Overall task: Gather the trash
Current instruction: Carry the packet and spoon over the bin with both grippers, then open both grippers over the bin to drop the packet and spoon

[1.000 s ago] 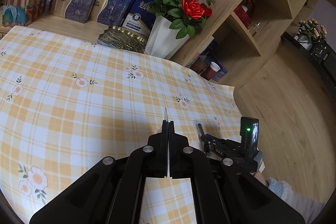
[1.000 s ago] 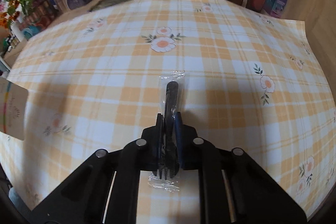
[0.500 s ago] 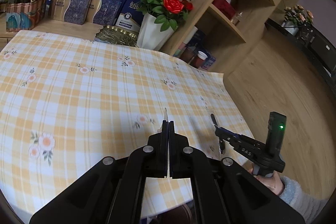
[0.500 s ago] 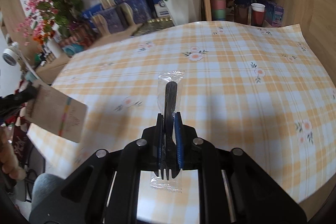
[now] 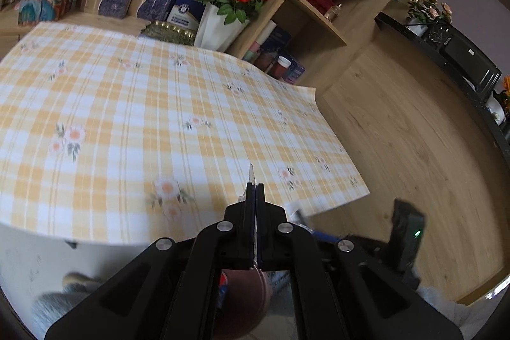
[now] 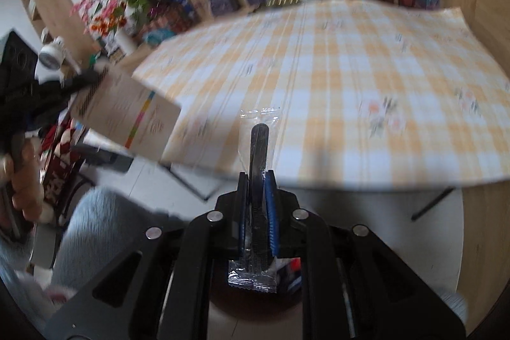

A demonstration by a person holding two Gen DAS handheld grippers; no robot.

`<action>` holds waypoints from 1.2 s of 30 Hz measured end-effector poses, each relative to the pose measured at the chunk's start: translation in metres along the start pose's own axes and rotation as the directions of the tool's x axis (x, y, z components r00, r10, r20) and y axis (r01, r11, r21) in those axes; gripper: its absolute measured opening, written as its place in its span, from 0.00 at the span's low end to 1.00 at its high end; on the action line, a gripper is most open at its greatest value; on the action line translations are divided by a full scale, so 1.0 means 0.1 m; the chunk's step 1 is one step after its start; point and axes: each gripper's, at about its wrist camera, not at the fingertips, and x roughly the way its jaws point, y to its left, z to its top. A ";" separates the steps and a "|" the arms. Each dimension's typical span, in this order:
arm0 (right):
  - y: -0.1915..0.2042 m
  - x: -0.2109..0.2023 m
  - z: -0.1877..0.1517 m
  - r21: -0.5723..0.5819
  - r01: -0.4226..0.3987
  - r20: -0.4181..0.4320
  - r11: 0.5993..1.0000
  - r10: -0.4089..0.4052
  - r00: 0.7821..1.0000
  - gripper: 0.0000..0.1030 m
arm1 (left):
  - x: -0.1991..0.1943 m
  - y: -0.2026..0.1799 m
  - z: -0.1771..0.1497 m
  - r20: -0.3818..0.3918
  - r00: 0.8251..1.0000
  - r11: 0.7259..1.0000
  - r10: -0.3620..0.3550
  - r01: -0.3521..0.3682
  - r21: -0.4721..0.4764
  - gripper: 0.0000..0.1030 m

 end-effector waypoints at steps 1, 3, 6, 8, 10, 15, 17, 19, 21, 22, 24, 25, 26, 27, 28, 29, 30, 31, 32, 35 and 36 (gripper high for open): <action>0.01 0.04 -0.07 -0.002 -0.001 -0.020 1.000 0.001 1.000 0.14 | -0.01 0.01 -0.05 -0.003 1.000 1.000 -0.007 0.007 -0.012 0.01; 0.01 0.13 -0.22 0.007 -0.003 -0.063 1.000 0.003 0.998 0.14 | -0.01 0.02 -0.16 -0.010 1.000 0.999 -0.013 0.013 -0.030 0.01; -0.02 0.29 -0.37 0.048 -0.016 -0.125 0.999 0.022 0.992 0.14 | 0.00 0.03 -0.28 -0.026 1.000 0.999 -0.010 0.009 -0.040 0.01; -0.03 0.39 -0.42 0.067 -0.017 -0.160 0.998 0.028 0.987 0.14 | 0.01 0.04 -0.33 -0.035 0.999 0.999 -0.001 0.000 -0.038 0.01; -0.03 0.45 -0.44 0.079 -0.020 -0.183 0.997 0.034 0.983 0.14 | 0.01 0.05 -0.38 -0.041 0.999 0.999 0.012 -0.013 -0.033 0.01; -0.06 0.53 -0.44 0.112 -0.028 -0.212 0.993 0.052 0.976 0.22 | -0.01 0.11 -0.39 -0.036 0.999 0.999 0.020 -0.022 -0.045 0.01; -0.09 0.49 -0.44 0.135 -0.038 -0.198 0.990 0.064 0.978 0.42 | -0.02 0.11 -0.39 -0.038 0.999 0.999 0.023 -0.024 -0.037 0.01; -0.11 0.42 -0.42 0.135 -0.030 -0.168 0.990 0.053 0.984 0.60 | -0.01 0.09 -0.39 -0.046 0.999 0.999 0.020 -0.021 -0.026 0.01; -0.14 0.35 -0.36 0.147 -0.023 -0.141 0.989 0.044 0.989 0.77 | 0.00 0.07 -0.41 -0.057 0.998 1.000 0.019 -0.020 -0.014 0.01; -0.18 0.29 -0.33 0.162 -0.019 -0.115 0.987 0.038 0.993 0.82 | 0.02 0.06 -0.42 -0.065 0.998 1.000 0.018 -0.019 -0.008 0.01; -0.26 0.16 -0.26 0.191 -0.017 -0.059 0.982 0.029 0.998 0.93 | 0.08 0.04 -0.46 -0.089 0.996 1.000 0.014 -0.014 0.007 0.01; -0.28 0.12 -0.24 0.198 -0.019 -0.042 0.980 0.027 0.999 0.94 | 0.11 0.02 -0.47 -0.098 0.995 1.000 0.015 -0.014 0.013 0.01; -0.31 0.07 -0.20 0.205 -0.018 -0.026 0.979 0.024 0.999 0.94 | 0.14 0.01 -0.49 -0.111 0.994 1.000 0.017 -0.014 0.022 0.01; -0.34 0.03 -0.17 0.209 -0.013 -0.013 0.978 0.016 1.000 0.94 | 0.20 0.00 -0.53 -0.129 0.991 0.999 0.021 -0.016 0.035 0.01; -0.38 -0.03 -0.13 0.213 0.004 0.008 0.977 -0.006 1.000 0.94 | 0.24 -0.01 -0.55 -0.143 0.989 0.999 0.023 -0.017 0.045 0.01; -0.42 -0.08 -0.10 0.214 0.017 0.021 0.977 -0.022 1.000 0.94 | 0.29 -0.01 -0.58 -0.158 0.987 0.998 0.027 -0.018 0.053 0.01; -0.44 -0.12 -0.08 0.215 0.031 0.034 0.976 -0.039 0.999 0.94 | 0.35 -0.01 -0.62 -0.178 0.984 0.998 0.031 -0.020 0.063 0.01; -0.48 -0.17 -0.04 0.215 0.047 0.047 0.976 -0.059 0.997 0.94 | 0.41 -0.01 -0.65 -0.193 0.981 0.997 0.035 -0.022 0.070 0.01; -0.50 -0.20 -0.02 0.214 0.058 0.055 0.975 -0.071 0.996 0.94 | 0.46 -0.01 -0.68 -0.209 0.977 0.997 0.039 -0.023 0.077 0.01; -0.57 -0.30 0.02 0.214 0.084 0.076 0.973 -0.102 0.992 0.94 | 0.66 -0.01 -0.77 -0.265 0.963 0.994 0.058 -0.032 0.103 0.01; -0.59 -0.32 0.03 0.216 0.087 0.083 0.973 -0.107 0.991 0.94 | 0.75 -0.01 -0.80 -0.288 0.955 0.993 0.069 -0.037 0.116 0.01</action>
